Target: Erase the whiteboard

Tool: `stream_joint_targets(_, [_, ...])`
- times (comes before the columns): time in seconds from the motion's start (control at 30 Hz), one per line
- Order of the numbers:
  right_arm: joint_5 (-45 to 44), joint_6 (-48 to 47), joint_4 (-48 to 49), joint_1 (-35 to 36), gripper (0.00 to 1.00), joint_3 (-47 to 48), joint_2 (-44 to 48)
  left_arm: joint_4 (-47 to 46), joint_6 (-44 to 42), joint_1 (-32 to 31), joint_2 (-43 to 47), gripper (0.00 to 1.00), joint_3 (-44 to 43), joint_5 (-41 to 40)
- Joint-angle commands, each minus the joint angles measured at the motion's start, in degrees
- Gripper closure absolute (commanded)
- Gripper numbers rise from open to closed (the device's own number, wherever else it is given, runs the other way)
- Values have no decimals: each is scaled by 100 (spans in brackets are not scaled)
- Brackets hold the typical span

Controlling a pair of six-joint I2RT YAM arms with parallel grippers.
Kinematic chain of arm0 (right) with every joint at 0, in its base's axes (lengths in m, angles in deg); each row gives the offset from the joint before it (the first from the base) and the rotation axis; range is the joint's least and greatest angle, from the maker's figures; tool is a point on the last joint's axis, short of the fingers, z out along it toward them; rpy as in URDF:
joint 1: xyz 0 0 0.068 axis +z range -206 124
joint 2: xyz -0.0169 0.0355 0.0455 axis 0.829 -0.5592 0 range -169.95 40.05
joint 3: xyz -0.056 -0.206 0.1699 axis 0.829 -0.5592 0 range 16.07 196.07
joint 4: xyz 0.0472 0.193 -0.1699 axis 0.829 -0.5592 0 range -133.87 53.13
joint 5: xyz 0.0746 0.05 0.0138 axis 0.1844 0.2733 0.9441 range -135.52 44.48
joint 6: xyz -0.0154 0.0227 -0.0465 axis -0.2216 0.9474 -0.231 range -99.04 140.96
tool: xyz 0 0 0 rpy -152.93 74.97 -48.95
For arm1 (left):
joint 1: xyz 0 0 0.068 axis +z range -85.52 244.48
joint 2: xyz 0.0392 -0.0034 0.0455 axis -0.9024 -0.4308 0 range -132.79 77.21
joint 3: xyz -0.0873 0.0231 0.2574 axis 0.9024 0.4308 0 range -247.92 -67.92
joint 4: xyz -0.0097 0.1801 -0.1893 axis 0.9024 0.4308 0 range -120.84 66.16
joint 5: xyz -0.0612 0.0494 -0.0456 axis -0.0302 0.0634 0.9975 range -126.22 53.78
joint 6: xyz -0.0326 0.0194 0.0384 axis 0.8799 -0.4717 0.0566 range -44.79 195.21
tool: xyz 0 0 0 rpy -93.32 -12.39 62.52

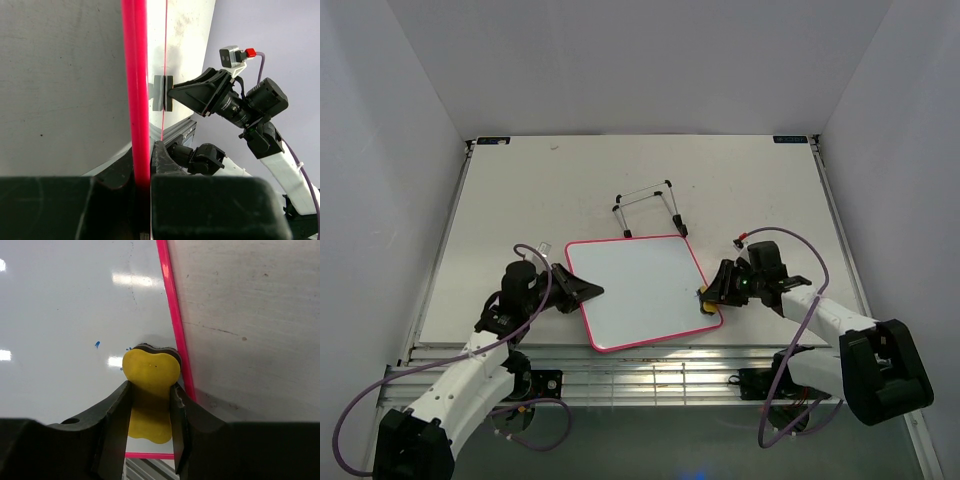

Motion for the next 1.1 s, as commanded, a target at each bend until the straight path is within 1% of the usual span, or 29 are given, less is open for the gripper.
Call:
stream_joint_targets(0.0, [489, -509, -283, 38, 66, 23, -521, 596, -859, -9, -178, 100, 237, -643])
stream_joint_targets(0.1, [795, -852, -318, 143, 66, 366, -627, 315, -990, -9, -397, 100, 255, -327])
stream_joint_targets(0.23, [911, -1028, -441, 608, 66, 849, -723, -11, -1157, -9, -784, 100, 237, -19])
stream_joint_targets(0.3, [807, -1011, -485, 862, 66, 1077, -864, -11, -1193, -9, -881, 100, 237, -27])
stream_joint_targets(0.43, [990, -949, -90, 890, 66, 1026, -1092, 58, -1105, -9, -759, 100, 255, -159])
stream_joint_targets(0.47, [764, -984, -107, 882, 66, 1043, -1215, 111, -1079, -9, -715, 100, 255, -229])
stream_joint_targets(0.53, [394, -993, -361, 698, 66, 1070, -1303, 269, -1017, -9, -575, 100, 211, -378])
stream_joint_targets(0.57, [71, -950, -414, 584, 66, 1035, -1312, 305, -1017, -9, -522, 100, 176, -414])
stream_joint_targets(0.6, [-72, -845, -432, 330, 66, 974, -1304, 349, -1017, -9, -486, 100, 132, -440])
stream_joint_targets(0.67, [-370, -739, -432, 66, 66, 728, -1269, 481, -1052, -9, -416, 100, 79, -520])
stream_joint_targets(0.7, [-416, -695, -441, -171, 66, 640, -1251, 498, -1061, -9, -398, 100, 62, -528])
stream_joint_targets(0.83, [-583, -641, -319, -428, 66, 244, -1093, 534, -1105, -9, -381, 100, 70, -485])
stream_joint_targets(0.9, [-181, -677, -170, -419, 66, 165, -1023, 394, -1157, -9, -424, 100, 97, -362])
stream_joint_targets(0.93, [213, -677, 110, -402, 66, 77, -979, 341, -1192, -9, -555, 100, 131, -240])
stream_joint_targets(1.03, [515, -703, 332, -69, 66, 155, -970, 139, -1254, -9, -793, 100, 141, -81])
stream_joint_targets(1.07, [550, -781, 332, 80, 66, 338, -987, 86, -1272, -9, -924, 100, 141, -19])
